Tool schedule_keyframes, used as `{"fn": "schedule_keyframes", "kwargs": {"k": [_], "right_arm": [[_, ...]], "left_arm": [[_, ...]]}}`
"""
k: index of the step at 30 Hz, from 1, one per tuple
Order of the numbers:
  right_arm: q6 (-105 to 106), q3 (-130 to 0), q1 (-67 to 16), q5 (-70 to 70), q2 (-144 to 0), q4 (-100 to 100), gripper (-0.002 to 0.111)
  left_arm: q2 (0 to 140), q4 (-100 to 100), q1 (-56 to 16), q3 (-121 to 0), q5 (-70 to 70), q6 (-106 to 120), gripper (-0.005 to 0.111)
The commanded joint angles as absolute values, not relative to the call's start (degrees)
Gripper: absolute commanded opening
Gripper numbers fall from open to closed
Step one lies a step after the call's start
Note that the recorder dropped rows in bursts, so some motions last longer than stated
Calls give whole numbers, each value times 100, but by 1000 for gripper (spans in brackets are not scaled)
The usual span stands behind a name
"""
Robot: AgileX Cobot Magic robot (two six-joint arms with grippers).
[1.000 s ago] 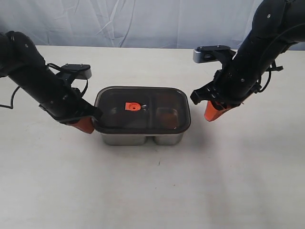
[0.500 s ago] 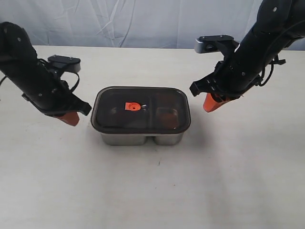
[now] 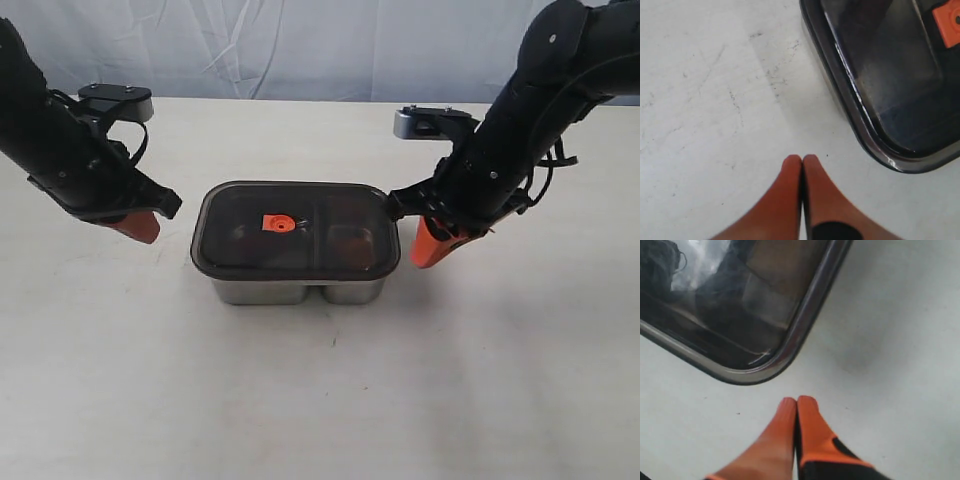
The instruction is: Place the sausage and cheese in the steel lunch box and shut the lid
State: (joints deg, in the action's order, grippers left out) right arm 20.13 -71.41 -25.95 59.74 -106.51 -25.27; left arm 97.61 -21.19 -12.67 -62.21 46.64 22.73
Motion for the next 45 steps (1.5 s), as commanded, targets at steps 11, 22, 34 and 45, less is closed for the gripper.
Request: {"fn": "schedule_keyframes", "kwargs": {"k": [11, 22, 34, 45], "right_arm": [[2099, -7173, -2809, 5630, -11093, -2620, -1], [2099, -7173, -2798, 5798, -11093, -2372, -1], [859, -7546, -2798, 5555, -10226, -337, -1], [859, -7816, -2798, 5550, -10226, -437, -1]], "left_arm": [[9700, -2197, -1254, -6235, 4628, 2303, 0], [9700, -2197, -1254, -6235, 4606, 2303, 0], [9800, -3229, -1267, -6235, 4355, 3118, 0], [10281, -3854, -1267, -6235, 3997, 3608, 0]]}}
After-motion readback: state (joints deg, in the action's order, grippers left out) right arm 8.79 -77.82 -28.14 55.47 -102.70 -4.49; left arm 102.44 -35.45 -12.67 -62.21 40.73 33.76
